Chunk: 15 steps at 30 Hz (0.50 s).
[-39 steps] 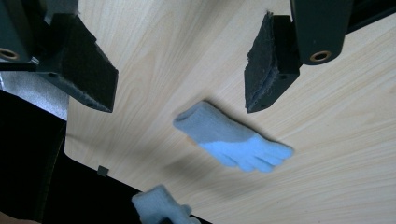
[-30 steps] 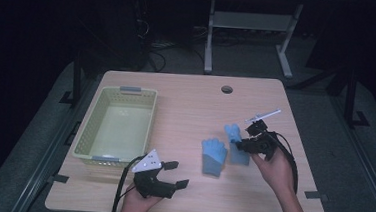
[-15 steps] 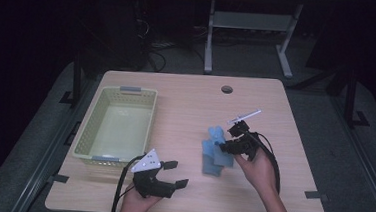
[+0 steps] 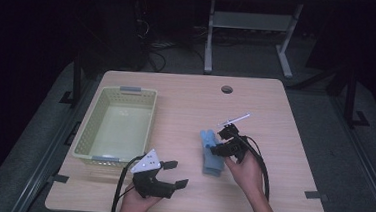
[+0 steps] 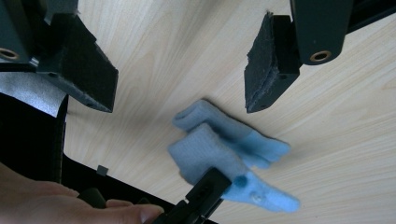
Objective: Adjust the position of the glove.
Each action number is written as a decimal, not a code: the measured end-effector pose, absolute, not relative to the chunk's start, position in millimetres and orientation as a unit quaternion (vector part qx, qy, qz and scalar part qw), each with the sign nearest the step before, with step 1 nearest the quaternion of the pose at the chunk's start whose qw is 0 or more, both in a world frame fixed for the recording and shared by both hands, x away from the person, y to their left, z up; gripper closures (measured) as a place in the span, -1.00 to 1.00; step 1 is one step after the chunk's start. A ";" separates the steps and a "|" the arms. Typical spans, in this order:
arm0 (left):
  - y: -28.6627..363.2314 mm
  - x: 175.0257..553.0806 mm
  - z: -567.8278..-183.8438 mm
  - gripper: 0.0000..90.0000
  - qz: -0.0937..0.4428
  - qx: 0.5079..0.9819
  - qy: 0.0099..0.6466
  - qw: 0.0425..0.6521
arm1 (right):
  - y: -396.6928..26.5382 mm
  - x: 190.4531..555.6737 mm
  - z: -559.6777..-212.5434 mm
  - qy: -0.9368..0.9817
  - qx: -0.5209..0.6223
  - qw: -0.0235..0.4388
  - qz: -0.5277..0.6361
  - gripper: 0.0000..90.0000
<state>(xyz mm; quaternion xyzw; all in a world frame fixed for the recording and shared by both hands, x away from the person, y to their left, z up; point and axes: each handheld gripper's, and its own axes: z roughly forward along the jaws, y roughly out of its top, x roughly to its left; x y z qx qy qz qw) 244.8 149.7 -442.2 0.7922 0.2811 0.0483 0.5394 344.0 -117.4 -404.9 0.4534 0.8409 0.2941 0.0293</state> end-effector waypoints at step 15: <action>146.3 243.4 -443.4 -0.44 0.051 0.800 0.274 0.532 | -117.6 342.5 -423.5 0.831 0.480 0.033 0.280 0.45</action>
